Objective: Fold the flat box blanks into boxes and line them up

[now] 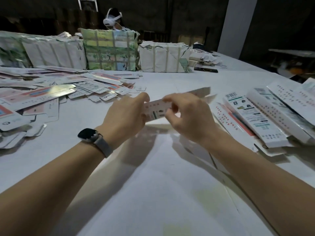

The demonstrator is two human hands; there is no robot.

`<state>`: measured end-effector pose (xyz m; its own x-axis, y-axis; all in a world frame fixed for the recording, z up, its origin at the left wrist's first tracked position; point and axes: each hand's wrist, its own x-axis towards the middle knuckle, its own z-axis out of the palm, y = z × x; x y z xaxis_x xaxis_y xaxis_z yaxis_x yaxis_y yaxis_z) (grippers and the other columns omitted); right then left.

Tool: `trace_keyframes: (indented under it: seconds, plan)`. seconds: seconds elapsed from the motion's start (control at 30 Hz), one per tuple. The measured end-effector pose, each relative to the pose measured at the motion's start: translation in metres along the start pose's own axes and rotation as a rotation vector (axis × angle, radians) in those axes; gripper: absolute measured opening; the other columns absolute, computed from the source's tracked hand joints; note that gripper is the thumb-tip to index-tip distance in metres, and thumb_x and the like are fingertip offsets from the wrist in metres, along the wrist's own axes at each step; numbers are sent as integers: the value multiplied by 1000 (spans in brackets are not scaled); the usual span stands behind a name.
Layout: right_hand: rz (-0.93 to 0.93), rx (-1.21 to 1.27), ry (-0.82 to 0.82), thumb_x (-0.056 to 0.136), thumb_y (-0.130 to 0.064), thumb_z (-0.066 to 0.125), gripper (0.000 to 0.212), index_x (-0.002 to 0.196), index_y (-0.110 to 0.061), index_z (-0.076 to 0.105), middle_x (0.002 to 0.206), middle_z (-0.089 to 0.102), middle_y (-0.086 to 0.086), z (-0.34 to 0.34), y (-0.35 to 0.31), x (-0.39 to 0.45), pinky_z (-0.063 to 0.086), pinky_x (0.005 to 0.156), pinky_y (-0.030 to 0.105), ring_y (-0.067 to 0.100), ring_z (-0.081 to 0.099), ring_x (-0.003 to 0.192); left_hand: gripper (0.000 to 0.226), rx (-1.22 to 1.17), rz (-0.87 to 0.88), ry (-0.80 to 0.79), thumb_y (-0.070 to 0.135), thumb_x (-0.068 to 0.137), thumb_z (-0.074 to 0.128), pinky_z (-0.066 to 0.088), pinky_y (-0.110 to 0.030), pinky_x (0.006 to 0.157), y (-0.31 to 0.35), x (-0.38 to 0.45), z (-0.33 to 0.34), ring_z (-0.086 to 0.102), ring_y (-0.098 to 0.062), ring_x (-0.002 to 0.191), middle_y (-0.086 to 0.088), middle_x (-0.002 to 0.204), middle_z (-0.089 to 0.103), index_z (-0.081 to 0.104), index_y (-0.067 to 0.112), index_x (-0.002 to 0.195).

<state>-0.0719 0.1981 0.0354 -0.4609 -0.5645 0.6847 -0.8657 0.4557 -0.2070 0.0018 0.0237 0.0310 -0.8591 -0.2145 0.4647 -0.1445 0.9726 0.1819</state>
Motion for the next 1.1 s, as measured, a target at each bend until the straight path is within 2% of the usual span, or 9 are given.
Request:
trace_keyframes:
  seconds: [0.1, 0.23, 0.4, 0.57, 0.7, 0.83, 0.9, 1.0, 1.1]
  plan:
    - [87, 9, 95, 83, -18, 64, 42, 125, -13, 60, 112, 58, 9, -2, 6, 5, 51, 84, 42, 27, 52, 105, 16, -282, -133, -32, 7, 81, 59, 45, -36, 64, 0, -10, -11, 57, -27, 79, -5, 96, 71, 60, 20, 89]
    - [316, 283, 155, 87, -28, 64, 56, 139, -24, 42, 128, 40, 2, -6, 7, 9, 43, 103, 42, 22, 42, 119, 36, -990, -405, -328, -11, 86, 50, 60, -34, 55, 0, -28, -20, 73, -25, 64, -10, 81, 77, 71, 15, 99]
    - [507, 886, 77, 95, -14, 62, 75, 151, -34, 18, 114, 57, -3, -9, -5, 8, 62, 77, 35, 13, 69, 96, 54, -1092, -228, -693, 5, 73, 57, 59, -27, 64, -1, -36, -20, 74, -26, 100, -5, 105, 78, 61, 21, 124]
    - [452, 1133, -78, 92, 4, 58, 91, 152, -39, 5, 127, 52, 3, -2, -16, 2, 59, 75, 31, 18, 68, 102, 44, -1454, -266, -559, 26, 86, 70, 61, -36, 74, 14, -37, -25, 74, -27, 100, -9, 113, 75, 55, 27, 128]
    - [405, 1234, -144, 91, 1, 54, 91, 152, -40, 1, 131, 54, 5, 5, -24, 1, 58, 80, 31, 23, 67, 108, 42, -1636, -281, -387, 24, 93, 59, 61, -35, 65, 29, -43, -24, 74, -24, 89, -8, 114, 74, 49, 24, 134]
    - [377, 843, -51, 99, -21, 57, 67, 153, -33, 18, 123, 51, -6, 8, -29, -1, 57, 86, 29, 4, 64, 102, 41, -1725, -272, -312, 14, 102, 50, 63, -40, 70, 35, -43, -21, 72, -22, 86, -7, 116, 73, 43, 33, 137]
    - [374, 641, -39, 99, -35, 57, 53, 148, -32, 38, 108, 42, -12, 9, -30, 0, 57, 82, 28, -8, 57, 90, 43, -1765, -274, -322, 27, 98, 52, 61, -42, 75, 35, -41, -20, 72, -23, 92, -6, 123, 70, 46, 40, 138]
    - [415, 799, -94, 101, -46, 47, 24, 111, -41, 68, 87, 54, -9, 6, -33, 0, 59, 59, 29, 1, 60, 78, 43, -1769, -263, -399, 55, 95, 49, 60, -44, 80, 34, -40, -18, 69, -35, 109, 2, 133, 65, 49, 54, 138]
    - [451, 952, -148, 96, -58, 41, 47, 96, -20, 70, 72, 68, -4, -1, -33, 0, 50, 52, 15, 10, 67, 66, 46, -1624, -219, -323, 49, 92, 60, 58, -33, 71, 34, -42, -9, 73, -35, 101, -3, 114, 71, 49, 60, 135]
